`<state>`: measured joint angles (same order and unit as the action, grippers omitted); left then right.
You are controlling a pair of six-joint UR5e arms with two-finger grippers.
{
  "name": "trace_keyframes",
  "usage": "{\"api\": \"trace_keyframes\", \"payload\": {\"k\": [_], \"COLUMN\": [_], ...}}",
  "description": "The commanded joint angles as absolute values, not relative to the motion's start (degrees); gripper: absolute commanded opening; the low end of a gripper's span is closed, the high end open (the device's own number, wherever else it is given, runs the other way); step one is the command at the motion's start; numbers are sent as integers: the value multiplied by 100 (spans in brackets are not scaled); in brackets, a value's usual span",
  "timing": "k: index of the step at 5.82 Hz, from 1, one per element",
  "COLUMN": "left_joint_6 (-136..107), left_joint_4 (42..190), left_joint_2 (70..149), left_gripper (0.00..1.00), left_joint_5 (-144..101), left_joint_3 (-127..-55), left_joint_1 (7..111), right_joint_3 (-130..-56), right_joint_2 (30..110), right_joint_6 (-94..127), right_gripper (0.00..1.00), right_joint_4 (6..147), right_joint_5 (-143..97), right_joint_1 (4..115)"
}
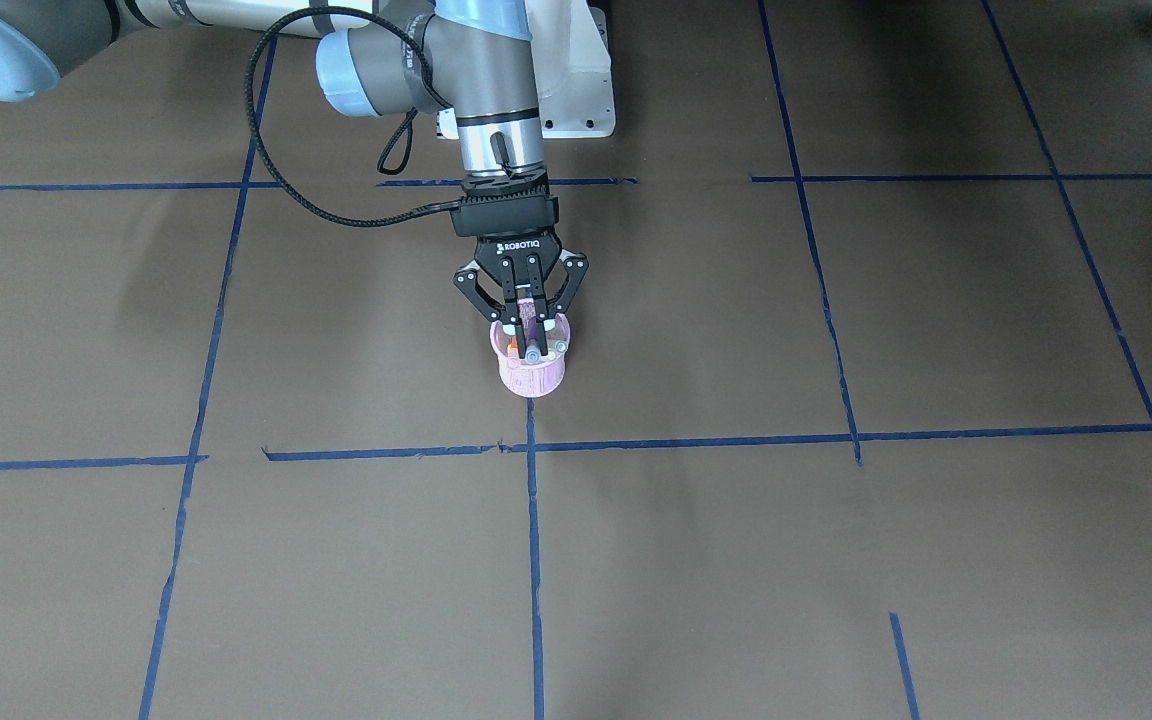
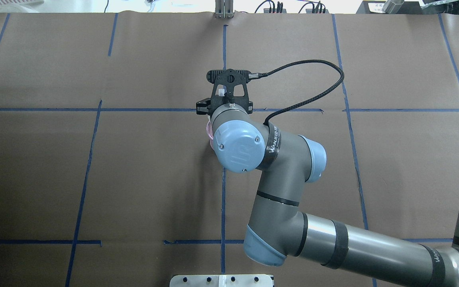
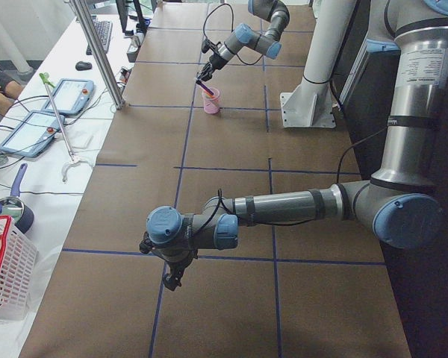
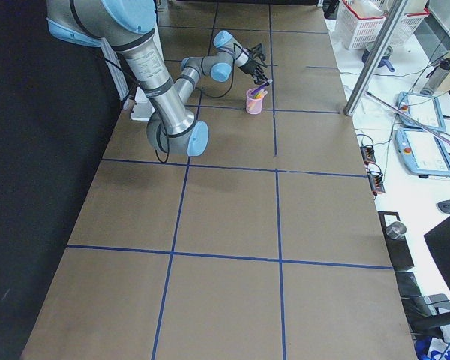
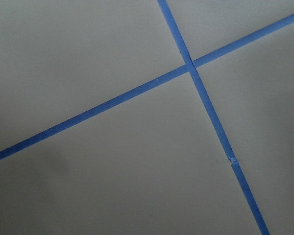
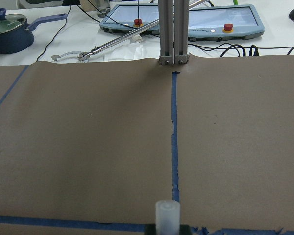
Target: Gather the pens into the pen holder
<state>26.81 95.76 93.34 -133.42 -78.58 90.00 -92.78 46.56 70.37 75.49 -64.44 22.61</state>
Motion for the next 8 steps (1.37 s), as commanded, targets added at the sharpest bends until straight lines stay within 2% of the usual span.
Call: {"api": "trace_keyframes", "payload": {"k": [1, 2, 3, 6, 8], "left_joint_6": [2681, 2681, 2681, 2681, 2681], "left_joint_4": [9580, 9571, 9571, 9571, 9571], "left_joint_2": [9334, 9334, 9334, 9334, 9325], "left_gripper": [100, 100, 100, 100, 100], "left_joint_5": [-13342, -13342, -13342, -13342, -13342], "left_joint_3": [-7857, -7857, -7857, -7857, -7857], "left_joint_1": [9000, 9000, 9000, 9000, 9000], "right_joint_3": [-9281, -9273, -9272, -9586, -9939], "right_joint_2": [4685, 4693, 4702, 4702, 4903], "right_joint_6": [7031, 7040, 7066, 6909, 6768], "right_gripper": [0, 4, 99, 100, 100], "right_joint_4": [7550, 7541, 7532, 7584, 7994], "right_joint_5": [-6214, -6223, -6223, -7139, -8954], "right_joint_1": [2145, 2145, 2145, 2511, 3466]}}
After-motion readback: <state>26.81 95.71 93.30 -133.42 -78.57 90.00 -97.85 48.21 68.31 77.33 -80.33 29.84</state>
